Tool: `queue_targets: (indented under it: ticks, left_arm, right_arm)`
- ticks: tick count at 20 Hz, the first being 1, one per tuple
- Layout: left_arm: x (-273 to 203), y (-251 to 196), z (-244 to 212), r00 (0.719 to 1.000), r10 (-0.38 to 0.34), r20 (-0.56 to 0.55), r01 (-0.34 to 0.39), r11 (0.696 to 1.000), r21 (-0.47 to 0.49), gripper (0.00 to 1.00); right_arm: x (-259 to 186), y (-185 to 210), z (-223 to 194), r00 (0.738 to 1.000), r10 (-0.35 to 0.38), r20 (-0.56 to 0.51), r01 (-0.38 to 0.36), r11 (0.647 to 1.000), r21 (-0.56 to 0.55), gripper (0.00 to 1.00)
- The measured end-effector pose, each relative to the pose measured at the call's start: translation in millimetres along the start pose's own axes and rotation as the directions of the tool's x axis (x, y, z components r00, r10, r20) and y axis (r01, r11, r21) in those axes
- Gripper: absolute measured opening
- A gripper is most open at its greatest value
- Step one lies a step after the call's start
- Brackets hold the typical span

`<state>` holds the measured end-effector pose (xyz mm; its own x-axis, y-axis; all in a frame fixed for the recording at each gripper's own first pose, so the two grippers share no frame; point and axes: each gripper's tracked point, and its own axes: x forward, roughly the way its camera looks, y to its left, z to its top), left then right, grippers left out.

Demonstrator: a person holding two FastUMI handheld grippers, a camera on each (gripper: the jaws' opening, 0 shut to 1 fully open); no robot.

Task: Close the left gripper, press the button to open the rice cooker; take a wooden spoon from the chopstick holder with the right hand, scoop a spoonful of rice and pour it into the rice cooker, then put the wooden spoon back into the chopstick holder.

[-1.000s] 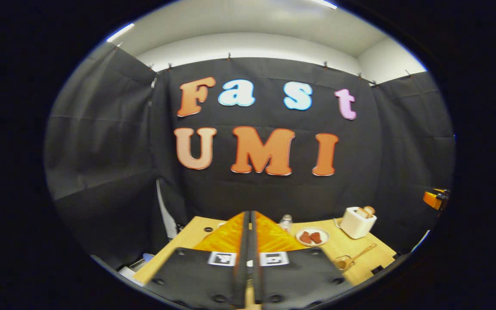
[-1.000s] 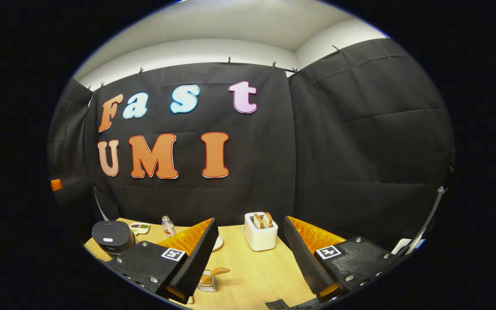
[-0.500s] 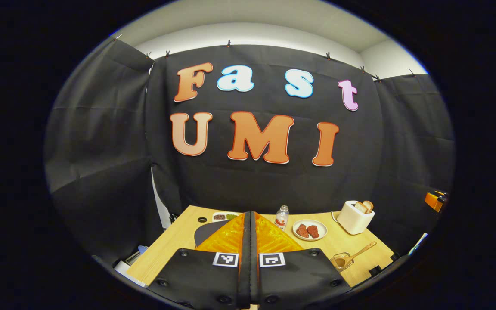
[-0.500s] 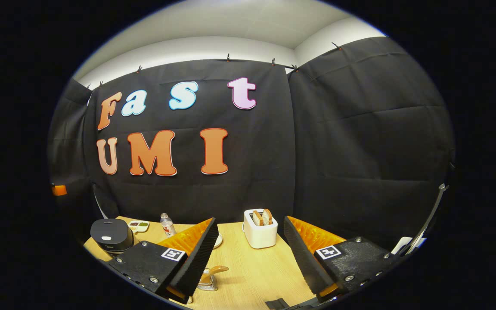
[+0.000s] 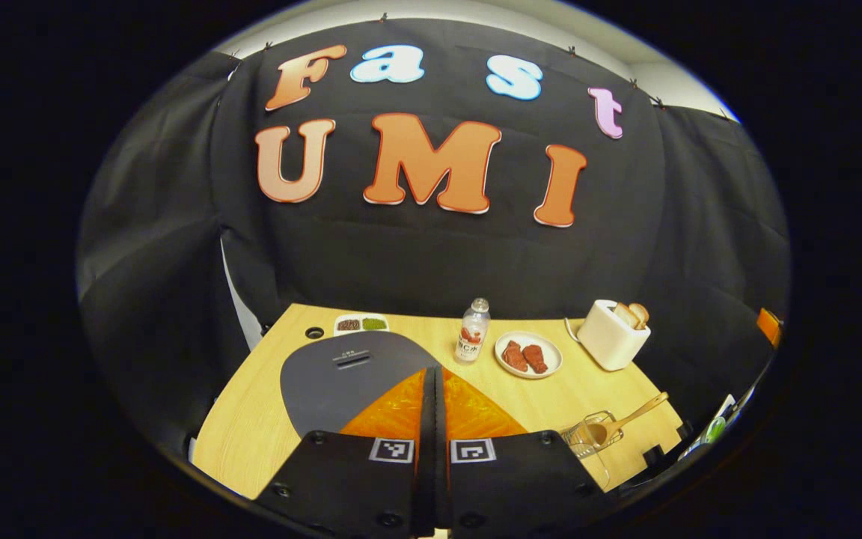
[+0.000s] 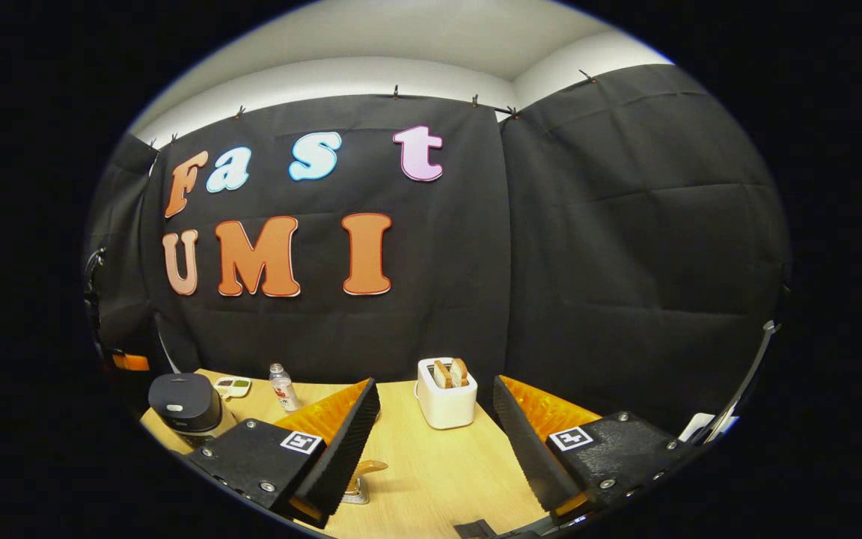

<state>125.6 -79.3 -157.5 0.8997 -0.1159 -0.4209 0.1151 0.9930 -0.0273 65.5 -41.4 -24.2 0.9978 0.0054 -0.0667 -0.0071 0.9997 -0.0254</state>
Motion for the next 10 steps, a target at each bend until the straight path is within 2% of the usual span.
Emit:
queue_targets:
  ticks: [4, 10]
  left_arm:
    - [27, -2, -44, 0.996, -0.005, -0.091, 0.004, 1.0, -0.011, 0.04]
    - [46, 7, -71, 0.987, 0.01, -0.161, -0.011, 1.0, -0.006, 0.04]
  right_arm:
    - [4, -3, -9, 1.0, -0.006, -0.021, 0.006, 1.0, 0.013, 0.95]
    - [3, -8, -22, 0.999, -0.012, -0.05, 0.012, 1.0, -0.002, 0.95]
